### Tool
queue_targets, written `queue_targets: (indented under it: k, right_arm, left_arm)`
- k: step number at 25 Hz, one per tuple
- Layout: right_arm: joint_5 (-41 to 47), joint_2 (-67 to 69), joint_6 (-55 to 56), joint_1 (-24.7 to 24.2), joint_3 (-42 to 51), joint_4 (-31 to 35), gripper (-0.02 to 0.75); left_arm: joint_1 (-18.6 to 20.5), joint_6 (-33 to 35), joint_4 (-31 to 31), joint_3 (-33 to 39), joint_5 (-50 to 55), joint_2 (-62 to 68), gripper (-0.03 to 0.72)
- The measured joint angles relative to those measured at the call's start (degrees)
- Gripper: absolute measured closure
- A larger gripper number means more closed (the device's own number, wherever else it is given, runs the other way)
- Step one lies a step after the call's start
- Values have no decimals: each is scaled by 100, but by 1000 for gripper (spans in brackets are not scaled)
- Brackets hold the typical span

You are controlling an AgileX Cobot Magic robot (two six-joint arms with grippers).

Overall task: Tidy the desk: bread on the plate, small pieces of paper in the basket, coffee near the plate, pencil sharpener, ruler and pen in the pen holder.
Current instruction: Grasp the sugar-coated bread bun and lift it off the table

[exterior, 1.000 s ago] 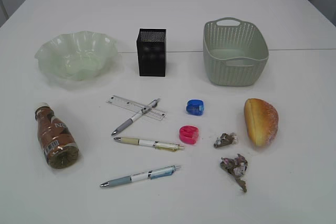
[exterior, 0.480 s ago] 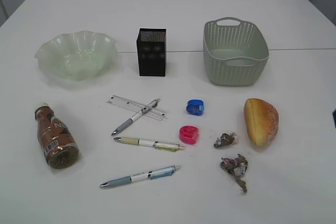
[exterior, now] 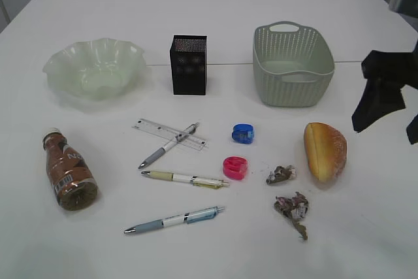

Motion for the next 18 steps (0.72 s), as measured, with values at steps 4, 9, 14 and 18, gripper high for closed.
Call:
queue_targets:
  k: [4,9,14,18]
  right_arm:
    - [-329,559,0,0,-9,-106,170]
    - [-762,1345,0,0,-217,-129,172]
    - [-783,2161,100,0,-843,-172,172]
    - [-537,2739,203,0,-1449,-398,172]
  left_arm:
    - [0,0,-35,0,0,36,225]
    - [0,0,-91,0,0,36,112]
    - [0,0,-101,0,0,36,90]
    - [0,0,-101,0,0,36,90]
